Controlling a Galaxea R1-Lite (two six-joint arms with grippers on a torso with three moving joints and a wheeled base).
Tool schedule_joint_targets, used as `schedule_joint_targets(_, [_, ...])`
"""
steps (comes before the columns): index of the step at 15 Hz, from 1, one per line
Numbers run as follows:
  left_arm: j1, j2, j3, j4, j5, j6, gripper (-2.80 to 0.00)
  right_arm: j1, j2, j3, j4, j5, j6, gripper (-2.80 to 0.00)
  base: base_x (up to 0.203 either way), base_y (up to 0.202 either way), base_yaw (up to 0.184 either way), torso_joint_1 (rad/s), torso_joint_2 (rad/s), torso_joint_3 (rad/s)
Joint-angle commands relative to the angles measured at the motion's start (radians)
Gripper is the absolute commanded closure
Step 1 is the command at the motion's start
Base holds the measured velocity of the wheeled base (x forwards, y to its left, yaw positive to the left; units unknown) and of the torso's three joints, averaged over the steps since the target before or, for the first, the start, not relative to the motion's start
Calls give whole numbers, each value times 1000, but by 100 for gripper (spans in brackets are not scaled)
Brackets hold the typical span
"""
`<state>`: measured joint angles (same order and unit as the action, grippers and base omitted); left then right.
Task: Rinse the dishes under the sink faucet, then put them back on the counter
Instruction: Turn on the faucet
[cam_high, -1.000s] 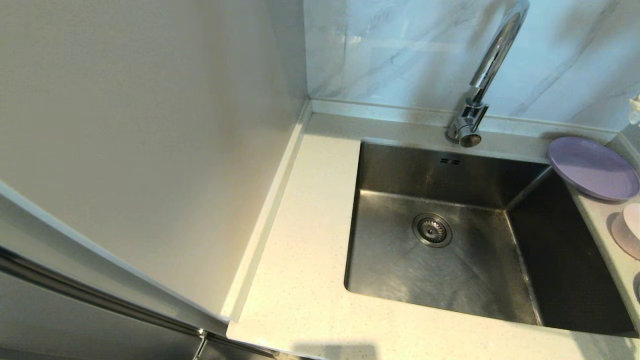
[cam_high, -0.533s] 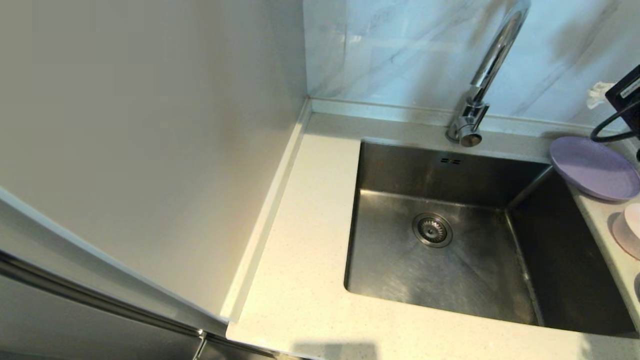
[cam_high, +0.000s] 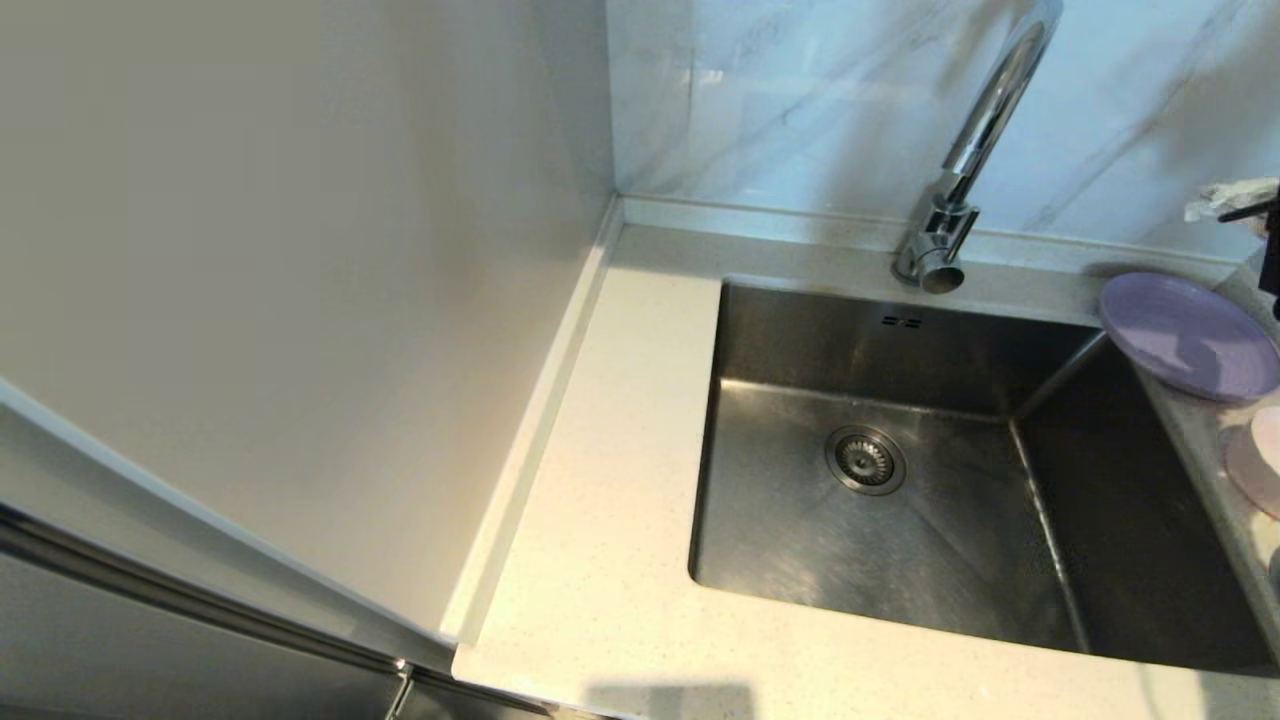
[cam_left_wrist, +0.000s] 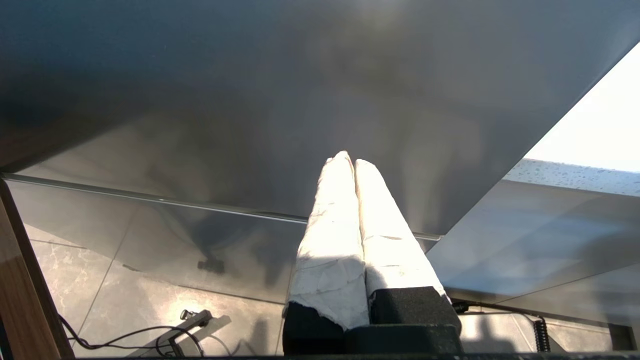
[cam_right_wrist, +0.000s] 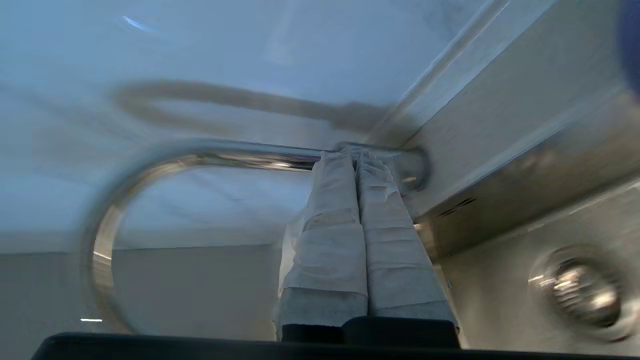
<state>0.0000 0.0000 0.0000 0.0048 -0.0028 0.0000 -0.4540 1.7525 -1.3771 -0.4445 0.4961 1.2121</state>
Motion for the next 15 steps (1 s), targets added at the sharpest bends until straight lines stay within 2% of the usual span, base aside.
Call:
schedule_joint_targets(1, [0, 0, 0, 0, 0, 0, 0, -71, 102, -95, -13, 182, 230, 0, 0, 0, 0, 0, 0, 0])
schedule_joint_targets(3, [0, 0, 0, 0, -2, 0, 0, -83, 163, -121, -76, 303, 290, 0, 0, 0, 0, 0, 0, 0])
schedule_joint_targets(5, [0, 0, 0, 0, 0, 0, 0, -62, 215, -124, -152, 323, 292, 0, 0, 0, 0, 0, 0, 0])
schedule_joint_targets(7, [0, 0, 0, 0, 0, 0, 0, -15, 258, -117, -220, 298, 290, 0, 0, 0, 0, 0, 0, 0])
schedule_joint_targets(10, [0, 0, 0, 0, -2, 0, 0, 61, 294, -105, -324, 216, 278, 0, 0, 0, 0, 0, 0, 0])
schedule_joint_targets(13, [0, 0, 0, 0, 0, 0, 0, 115, 324, -135, -333, 210, 258, 0, 0, 0, 0, 0, 0, 0])
schedule_joint_targets(15, [0, 0, 0, 0, 0, 0, 0, 157, 336, -149, -333, 175, 259, 0, 0, 0, 0, 0, 0, 0])
